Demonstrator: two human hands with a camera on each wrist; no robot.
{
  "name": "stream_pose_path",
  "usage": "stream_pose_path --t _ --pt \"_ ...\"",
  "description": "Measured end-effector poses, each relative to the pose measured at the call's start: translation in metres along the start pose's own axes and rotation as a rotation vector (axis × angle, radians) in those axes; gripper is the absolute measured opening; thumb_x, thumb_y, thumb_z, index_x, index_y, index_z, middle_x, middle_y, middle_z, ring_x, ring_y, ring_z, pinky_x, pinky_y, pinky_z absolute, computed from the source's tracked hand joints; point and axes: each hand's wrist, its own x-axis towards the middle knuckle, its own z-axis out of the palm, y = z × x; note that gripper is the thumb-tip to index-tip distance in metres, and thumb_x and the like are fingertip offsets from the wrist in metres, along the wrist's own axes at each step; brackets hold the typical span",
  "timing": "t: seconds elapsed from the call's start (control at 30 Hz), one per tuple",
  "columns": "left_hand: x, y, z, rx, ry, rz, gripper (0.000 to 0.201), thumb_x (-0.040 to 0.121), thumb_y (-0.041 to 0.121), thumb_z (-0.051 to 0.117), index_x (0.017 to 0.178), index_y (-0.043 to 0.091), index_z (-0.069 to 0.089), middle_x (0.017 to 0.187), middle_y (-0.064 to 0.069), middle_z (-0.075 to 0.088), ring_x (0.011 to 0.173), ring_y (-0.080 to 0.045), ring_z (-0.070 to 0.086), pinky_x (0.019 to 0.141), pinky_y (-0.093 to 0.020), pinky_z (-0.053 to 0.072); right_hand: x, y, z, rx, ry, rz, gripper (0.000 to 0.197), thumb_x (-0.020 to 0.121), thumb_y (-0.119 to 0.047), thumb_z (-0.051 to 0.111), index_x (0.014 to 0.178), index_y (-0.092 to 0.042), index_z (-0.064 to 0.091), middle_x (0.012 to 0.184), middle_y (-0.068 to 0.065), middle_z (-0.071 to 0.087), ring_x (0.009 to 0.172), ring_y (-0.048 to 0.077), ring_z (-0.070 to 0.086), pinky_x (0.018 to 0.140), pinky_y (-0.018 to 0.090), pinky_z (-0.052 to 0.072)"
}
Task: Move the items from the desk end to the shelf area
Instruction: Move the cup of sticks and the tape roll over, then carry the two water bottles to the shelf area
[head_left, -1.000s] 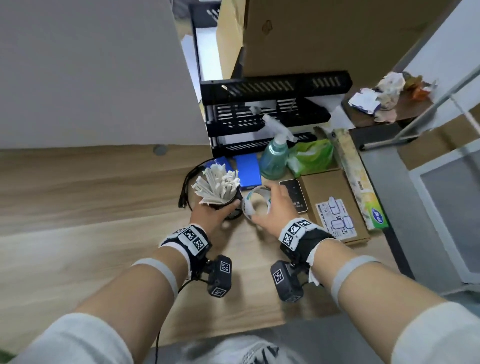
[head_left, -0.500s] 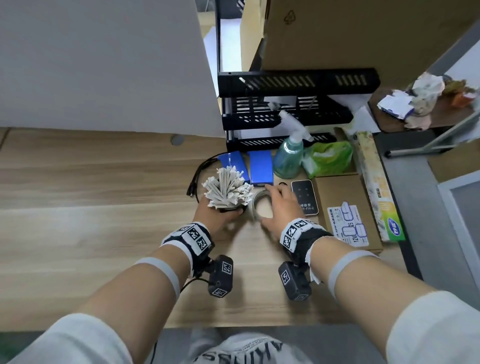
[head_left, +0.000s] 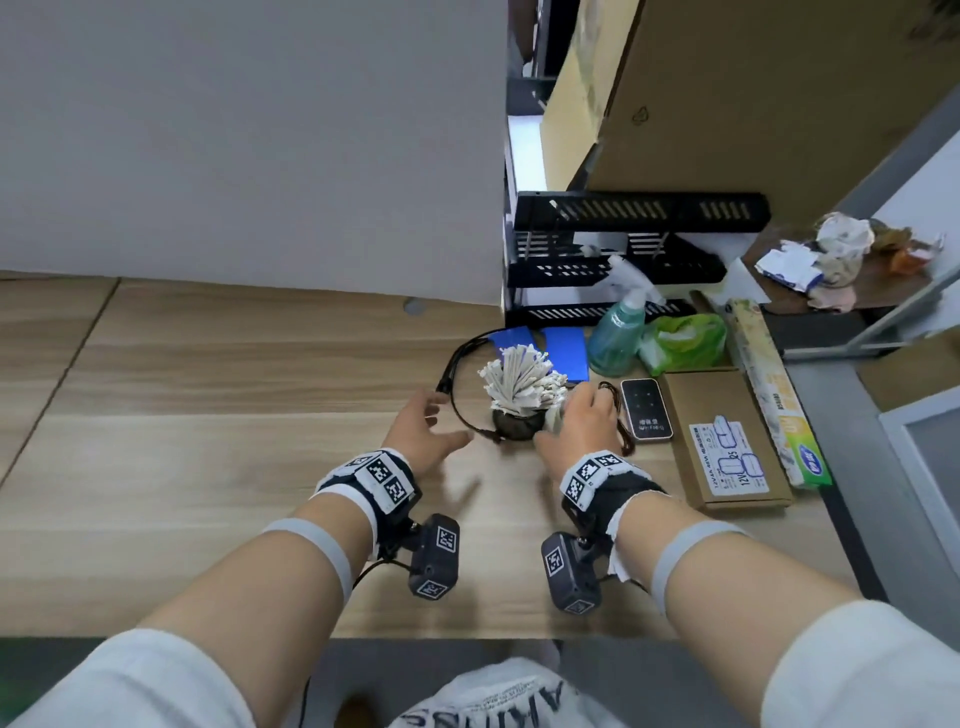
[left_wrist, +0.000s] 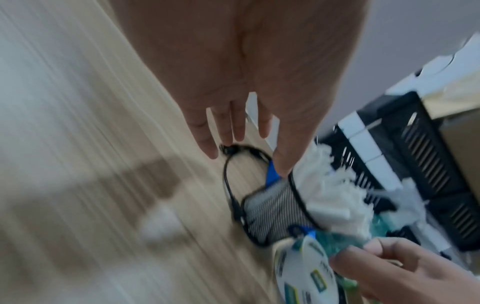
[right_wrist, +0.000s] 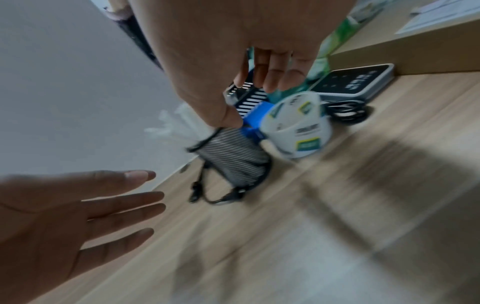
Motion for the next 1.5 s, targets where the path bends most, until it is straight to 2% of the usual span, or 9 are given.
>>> stream_pose_path --t 0.1,0.2,0.3,0.37,0.6,0.8,1.0,1.2,1.5 --pt "-0.016 -0.009 -0.049 -0.068 0.036 0.012 0.039 0.085 0.022 0.076 0.12 0.016 0.061 0.119 -0.002 0.064 0.111 -0.019 0.061 0.096 -0.036 0.051 -0.023 -0.048 0.001 0.052 0.014 -0.058 0.045 0.076 -0.017 0.065 0.114 -0.004 0.046 0.122 0.016 0.047 0.112 0.036 0.05 0.09 0.041 0.045" --pt "-0.033 -0.025 -0.108 -0.165 0.091 0.04 0.02 0.09 0.015 0.07 0.109 0.013 0.066 0.112 -0.008 0.069 0.105 -0.024 0.065 0.086 -0.036 0.053 -0.054 -0.104 0.008 0.12 0.06 -0.092 0.028 0.08 -0.017 0.061 0.104 -0.006 0.05 0.111 0.015 0.053 0.103 0.035 0.056 0.082 0.039 0.045" --pt "-0.058 -0.045 -0.179 -0.201 0.118 0.073 0.014 0.094 0.012 0.064 0.108 0.012 0.066 0.108 -0.007 0.07 0.101 -0.023 0.067 0.08 -0.039 0.055 -0.091 -0.17 0.023 0.155 -0.007 -0.153 0.01 0.078 -0.013 0.057 0.081 -0.016 0.048 0.081 0.006 0.055 0.077 0.031 0.055 0.06 0.032 0.037" --pt "-0.078 -0.064 -0.232 -0.241 0.172 0.08 0.016 0.095 0.01 0.061 0.11 0.009 0.066 0.105 -0.008 0.071 0.094 -0.021 0.069 0.079 -0.038 0.054 -0.117 -0.221 0.038 0.195 -0.047 -0.201 0.021 0.077 -0.011 0.054 0.068 -0.019 0.038 0.063 -0.001 0.045 0.059 0.025 0.043 0.052 0.031 0.029" --pt "-0.151 -0.138 -0.4 -0.391 0.447 0.063 0.016 0.096 0.007 0.057 0.109 0.006 0.064 0.097 -0.007 0.07 0.079 -0.017 0.067 0.07 -0.031 0.049 -0.201 -0.399 0.085 0.28 -0.187 -0.49 0.034 0.077 -0.012 0.054 0.057 -0.017 0.027 0.053 -0.004 0.031 0.055 0.02 0.028 0.049 0.028 0.023" --pt "-0.194 -0.188 -0.503 -0.512 0.661 0.038 0.015 0.097 0.005 0.053 0.108 0.006 0.065 0.091 -0.006 0.068 0.074 -0.014 0.064 0.068 -0.028 0.048 -0.247 -0.523 0.129 0.4 -0.359 -0.667 0.043 0.074 -0.01 0.056 0.052 -0.019 0.021 0.051 -0.005 0.017 0.054 0.017 0.018 0.053 0.029 0.015" --pt "-0.206 -0.239 -0.601 -0.559 0.805 0.005 0.015 0.097 0.011 0.054 0.092 0.017 0.067 0.084 -0.003 0.068 0.071 -0.015 0.064 0.066 -0.028 0.049 -0.271 -0.636 0.198 0.529 -0.588 -0.719 0.047 0.077 -0.012 0.06 0.05 -0.023 0.022 0.051 -0.004 0.018 0.048 0.016 0.016 0.051 0.028 0.015" --pt "-0.191 -0.291 -0.711 -0.525 0.9 -0.064 0.02 0.101 0.01 0.048 0.097 0.006 0.067 0.067 -0.003 0.051 0.057 -0.015 0.046 0.058 -0.028 0.04 -0.279 -0.748 0.3 0.606 -0.804 -0.695 0.047 0.078 -0.015 0.061 0.048 -0.022 0.025 0.051 0.0 0.022 0.046 0.017 0.016 0.05 0.026 0.015" --pt "-0.126 -0.33 -0.857 -0.476 0.91 -0.163 0.022 0.101 0.011 0.047 0.089 0.009 0.066 0.057 0.003 0.037 0.043 -0.01 0.032 0.05 -0.025 0.034 -0.254 -0.883 0.387 0.624 -0.895 -0.576 0.049 0.075 -0.017 0.062 0.039 -0.016 0.028 0.047 -0.004 0.021 0.044 0.017 0.017 0.05 0.027 0.016"
